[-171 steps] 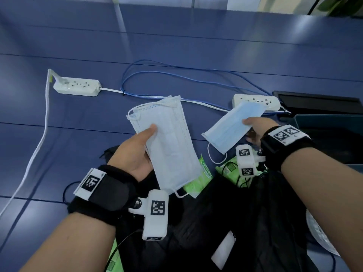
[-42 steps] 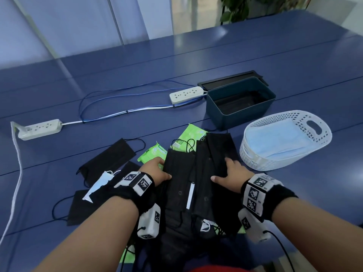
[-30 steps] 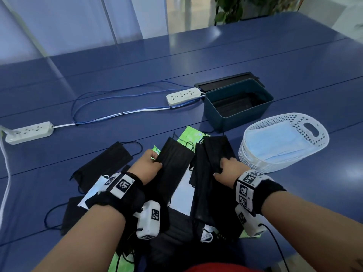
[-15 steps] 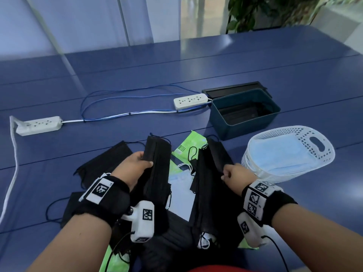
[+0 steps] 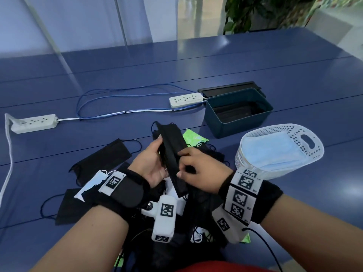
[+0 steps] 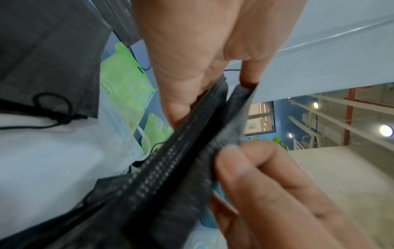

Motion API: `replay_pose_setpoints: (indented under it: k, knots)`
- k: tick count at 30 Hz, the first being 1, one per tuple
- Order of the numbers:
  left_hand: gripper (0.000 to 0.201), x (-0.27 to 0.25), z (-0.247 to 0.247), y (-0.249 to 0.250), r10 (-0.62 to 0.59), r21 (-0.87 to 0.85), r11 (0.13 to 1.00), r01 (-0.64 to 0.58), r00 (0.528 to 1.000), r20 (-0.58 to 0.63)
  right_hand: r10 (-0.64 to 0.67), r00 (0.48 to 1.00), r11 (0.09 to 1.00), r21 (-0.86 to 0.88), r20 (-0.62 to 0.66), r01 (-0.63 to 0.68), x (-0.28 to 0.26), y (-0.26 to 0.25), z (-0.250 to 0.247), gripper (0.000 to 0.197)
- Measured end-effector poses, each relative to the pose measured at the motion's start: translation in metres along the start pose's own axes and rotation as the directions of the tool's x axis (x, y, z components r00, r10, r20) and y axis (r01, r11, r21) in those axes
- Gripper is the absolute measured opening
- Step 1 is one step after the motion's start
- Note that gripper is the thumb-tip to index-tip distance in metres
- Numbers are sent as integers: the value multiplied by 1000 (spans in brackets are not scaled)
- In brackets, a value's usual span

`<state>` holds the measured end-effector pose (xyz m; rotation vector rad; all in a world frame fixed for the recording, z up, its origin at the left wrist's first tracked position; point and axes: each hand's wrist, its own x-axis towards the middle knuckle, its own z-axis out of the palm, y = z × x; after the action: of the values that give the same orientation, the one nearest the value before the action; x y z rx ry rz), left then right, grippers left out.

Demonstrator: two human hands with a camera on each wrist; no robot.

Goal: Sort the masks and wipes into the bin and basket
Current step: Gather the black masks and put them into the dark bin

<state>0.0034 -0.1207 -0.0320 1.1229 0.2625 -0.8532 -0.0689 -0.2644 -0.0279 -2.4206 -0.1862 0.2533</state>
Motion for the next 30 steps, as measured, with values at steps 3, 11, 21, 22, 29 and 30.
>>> replay_pose_setpoints:
  k: [3, 11, 21, 22, 29, 30]
  knots:
    - [59, -1, 3, -6, 14, 29, 999, -14, 999, 29, 14, 999, 1000, 20, 36, -15, -5, 4, 7, 13]
    - [21, -6, -15, -21, 109, 146, 985, -94, 989, -101, 402, 899, 901, 250, -172, -355, -42, 53, -1, 27]
    - [17, -15, -52, -14, 97, 169, 983, -74, 986, -133, 837, 547, 542, 110, 19, -833, -72, 120, 32, 58]
    - [16, -16, -52, -13, 97, 171, 983, -72, 986, -138, 834, 551, 548, 113, -1, -829, -70, 119, 33, 59]
    - [23, -23, -51, -5, -26, -22, 999, 24, 996, -80, 758, 644, 649, -20, 107, -761, -55, 87, 29, 50]
    - [29, -23, -51, -4, -39, -53, 998, 36, 997, -66, 770, 626, 633, -31, 126, -773, -51, 90, 31, 50]
